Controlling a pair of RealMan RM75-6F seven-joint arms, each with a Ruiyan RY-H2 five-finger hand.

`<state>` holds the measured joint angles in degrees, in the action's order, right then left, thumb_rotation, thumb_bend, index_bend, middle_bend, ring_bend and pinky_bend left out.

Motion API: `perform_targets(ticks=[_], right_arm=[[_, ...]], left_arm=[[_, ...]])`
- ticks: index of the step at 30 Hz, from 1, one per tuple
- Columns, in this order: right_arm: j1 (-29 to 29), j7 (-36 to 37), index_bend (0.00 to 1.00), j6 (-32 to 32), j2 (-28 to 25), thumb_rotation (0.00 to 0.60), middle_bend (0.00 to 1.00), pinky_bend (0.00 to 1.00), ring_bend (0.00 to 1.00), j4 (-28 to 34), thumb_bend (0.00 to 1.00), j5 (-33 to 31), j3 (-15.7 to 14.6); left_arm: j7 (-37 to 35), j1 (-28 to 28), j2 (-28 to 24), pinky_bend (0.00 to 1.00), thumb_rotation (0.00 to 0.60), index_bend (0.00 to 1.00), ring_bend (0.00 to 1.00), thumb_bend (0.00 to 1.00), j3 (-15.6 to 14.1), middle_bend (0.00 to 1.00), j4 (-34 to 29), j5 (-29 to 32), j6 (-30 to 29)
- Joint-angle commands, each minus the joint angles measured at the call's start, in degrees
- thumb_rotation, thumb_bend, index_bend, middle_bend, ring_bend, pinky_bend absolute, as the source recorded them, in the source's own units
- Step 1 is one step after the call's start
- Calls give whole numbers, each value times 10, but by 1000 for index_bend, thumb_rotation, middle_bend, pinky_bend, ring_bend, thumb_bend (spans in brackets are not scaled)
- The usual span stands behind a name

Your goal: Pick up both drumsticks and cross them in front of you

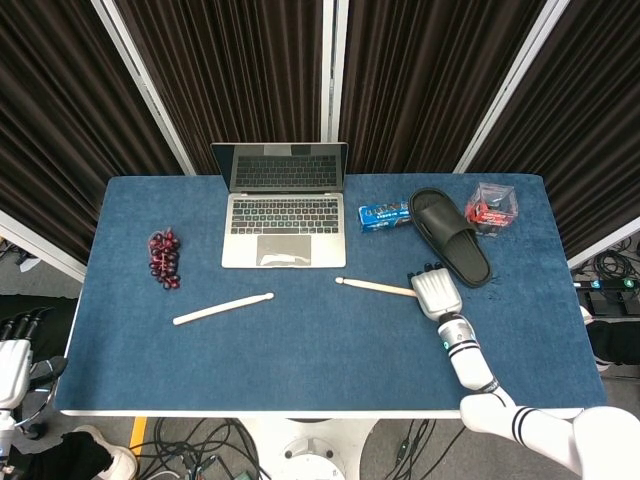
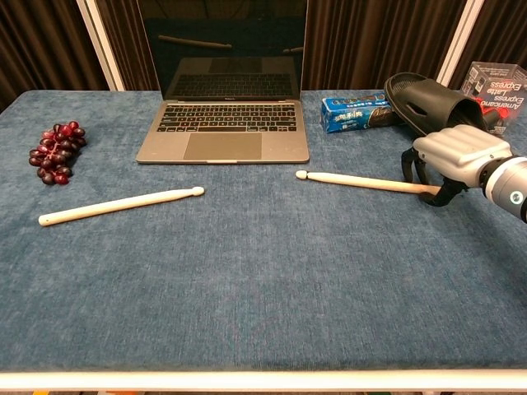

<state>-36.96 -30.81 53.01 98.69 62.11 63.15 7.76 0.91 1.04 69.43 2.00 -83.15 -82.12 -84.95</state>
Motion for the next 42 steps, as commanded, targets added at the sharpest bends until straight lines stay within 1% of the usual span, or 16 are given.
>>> perform_targets(ticks=[1, 8, 14, 20, 25, 28, 30, 33, 34, 36, 39, 42], right_arm=[[0, 2, 446, 0, 3, 600, 483, 285, 266, -4, 292, 3, -1], [-3, 8, 454, -4, 12, 600, 488, 285, 268, -14, 304, 7, -1], [-3, 11, 500, 0, 16, 600, 515, 285, 290, -20, 352, 12, -2], [-2, 21, 596, 18, 11, 600, 566, 299, 348, -16, 444, 33, -3], [4, 41, 677, 45, -21, 600, 614, 345, 400, 21, 519, 58, 0], [10, 53, 701, 69, -52, 600, 627, 348, 412, 55, 533, 74, 7], [14, 62, 710, 84, -77, 600, 630, 348, 414, 84, 534, 81, 14], [18, 69, 714, 98, -117, 600, 630, 348, 414, 131, 535, 84, 27], [18, 70, 715, 100, -130, 600, 630, 348, 413, 144, 535, 84, 31], [19, 75, 717, 98, -160, 600, 630, 348, 413, 172, 537, 81, 39], [21, 74, 718, 102, -193, 600, 630, 348, 413, 198, 538, 72, 52], [24, 71, 718, 110, -214, 600, 630, 347, 411, 211, 538, 64, 60]], left_arm=[[0, 1, 0, 165, 600, 182, 138, 210, 0, 171, 1, 0, 1], [-4, 1, 1, 165, 600, 183, 138, 209, 0, 171, 5, 1, 3], [-8, 1, 3, 165, 600, 182, 138, 209, 0, 170, 9, 1, 3], [-6, 19, 0, 165, 600, 182, 138, 207, 0, 170, 13, -22, 12], [-15, 53, -13, 182, 600, 188, 138, 206, 8, 170, 5, -48, 34], [-9, 79, -16, 263, 600, 191, 140, 203, 14, 174, -4, -60, 56], [2, 97, -12, 390, 600, 212, 173, 202, 20, 187, -12, -62, 72], [21, 124, 2, 579, 600, 277, 270, 201, 32, 237, -29, -58, 94], [29, 131, 9, 620, 600, 296, 298, 203, 36, 257, -33, -56, 101], [46, 150, 25, 740, 600, 355, 404, 221, 43, 331, -40, -46, 123], [83, 177, 52, 829, 600, 407, 520, 253, 51, 422, -44, -22, 161], [128, 198, 82, 868, 600, 423, 586, 259, 57, 469, -47, 14, 196]])
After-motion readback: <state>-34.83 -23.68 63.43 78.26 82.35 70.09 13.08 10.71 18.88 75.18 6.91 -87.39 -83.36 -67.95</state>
